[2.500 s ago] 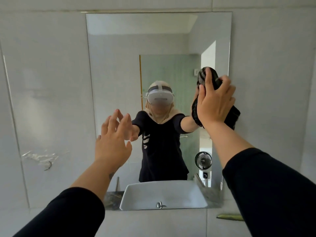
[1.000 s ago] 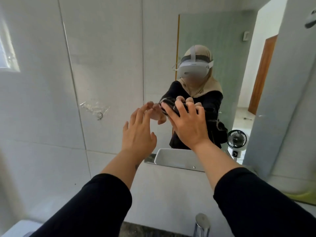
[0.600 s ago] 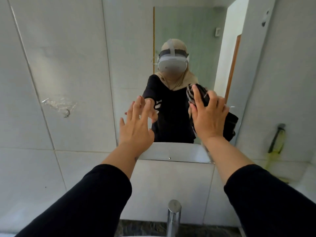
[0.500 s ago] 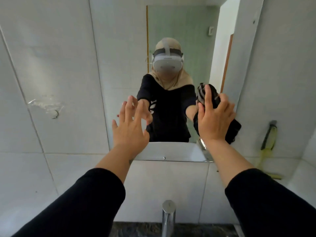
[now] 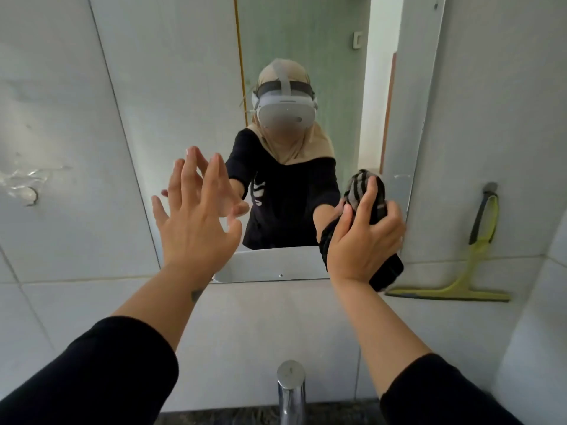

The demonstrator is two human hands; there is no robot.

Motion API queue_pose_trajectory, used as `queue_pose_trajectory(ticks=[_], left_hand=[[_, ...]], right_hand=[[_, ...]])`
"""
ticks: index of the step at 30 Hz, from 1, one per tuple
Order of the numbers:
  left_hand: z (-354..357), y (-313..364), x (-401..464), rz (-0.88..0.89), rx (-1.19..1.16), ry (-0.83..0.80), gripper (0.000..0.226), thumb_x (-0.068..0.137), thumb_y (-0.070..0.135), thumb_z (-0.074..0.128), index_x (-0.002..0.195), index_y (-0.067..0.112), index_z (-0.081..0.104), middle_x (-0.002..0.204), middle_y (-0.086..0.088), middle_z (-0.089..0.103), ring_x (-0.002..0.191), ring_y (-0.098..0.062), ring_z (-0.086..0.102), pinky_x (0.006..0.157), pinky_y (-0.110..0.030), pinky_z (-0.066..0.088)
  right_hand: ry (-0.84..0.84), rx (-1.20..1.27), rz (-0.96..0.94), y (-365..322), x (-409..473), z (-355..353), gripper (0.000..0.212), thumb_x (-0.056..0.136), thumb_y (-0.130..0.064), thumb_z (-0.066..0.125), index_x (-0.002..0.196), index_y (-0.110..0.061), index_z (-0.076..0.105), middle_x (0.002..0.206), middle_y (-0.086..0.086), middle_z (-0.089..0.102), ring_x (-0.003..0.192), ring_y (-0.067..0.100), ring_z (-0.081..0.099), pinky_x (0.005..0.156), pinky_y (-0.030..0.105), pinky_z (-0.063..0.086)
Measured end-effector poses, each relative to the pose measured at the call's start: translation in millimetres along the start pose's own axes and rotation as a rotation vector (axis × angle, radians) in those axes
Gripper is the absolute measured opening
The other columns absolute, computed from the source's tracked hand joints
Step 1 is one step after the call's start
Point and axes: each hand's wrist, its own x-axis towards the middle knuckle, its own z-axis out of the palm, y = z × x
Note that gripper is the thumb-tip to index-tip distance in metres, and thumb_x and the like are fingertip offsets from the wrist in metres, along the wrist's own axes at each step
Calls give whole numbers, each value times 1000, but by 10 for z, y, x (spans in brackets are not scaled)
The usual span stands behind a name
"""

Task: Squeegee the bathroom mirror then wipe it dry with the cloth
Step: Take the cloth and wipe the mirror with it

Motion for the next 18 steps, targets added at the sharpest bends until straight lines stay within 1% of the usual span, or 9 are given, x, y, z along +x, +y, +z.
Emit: queue_pose_trajectory(ticks=[3,5,7,10,13,16,18], left_hand=[[-31,-79,-25,30,40,20,87,81,28,61,149,33,8,160,0,3,147,-24,5,114,-62,14],[-45,-161,-86,30,73,29,88,80,27,61,149,32,7,159,1,4,147,-22,6,114,-61,14],[-53,-255,-171,-4,77,25,87,81,26,61,149,31,7,159,3,4,147,-21,6,114,-60,14],[-62,-423,-310,-74,90,-24,83,83,26,58,150,28,7,160,3,1,147,-20,3,116,-57,11],[-82,-613,-456,-138,100,-71,80,85,28,54,150,26,7,160,3,-2,148,-19,-3,118,-55,7],[-91,-798,-623,-194,137,-116,77,88,29,51,150,22,6,161,3,-4,148,-18,-6,118,-54,7],[-70,-894,-738,-232,162,-160,77,90,31,48,151,21,2,161,4,-7,147,-17,-10,119,-53,5]], right_hand=[[-28,14,-113,-196,-83,31,43,99,-37,42,141,-27,41,120,8,34,98,30,45,76,45,43],[-39,22,-208,-365,-148,51,43,98,-38,43,140,-29,44,120,7,35,97,30,46,77,43,39],[-52,29,-312,-576,-214,66,43,98,-38,45,140,-31,43,121,7,35,98,29,45,77,43,39],[-98,43,-481,-929,-333,90,45,96,-36,49,141,-34,41,124,6,34,101,27,42,77,44,41],[-169,30,-682,-1248,-493,114,61,89,-33,59,144,-34,34,128,7,32,101,28,41,78,44,41],[-264,16,-870,-1425,-734,144,80,80,-40,66,148,-30,25,131,9,29,103,29,42,80,43,42],[-295,9,-952,-1448,-900,166,85,79,-39,68,149,-29,21,130,8,30,103,28,44,80,42,43]])
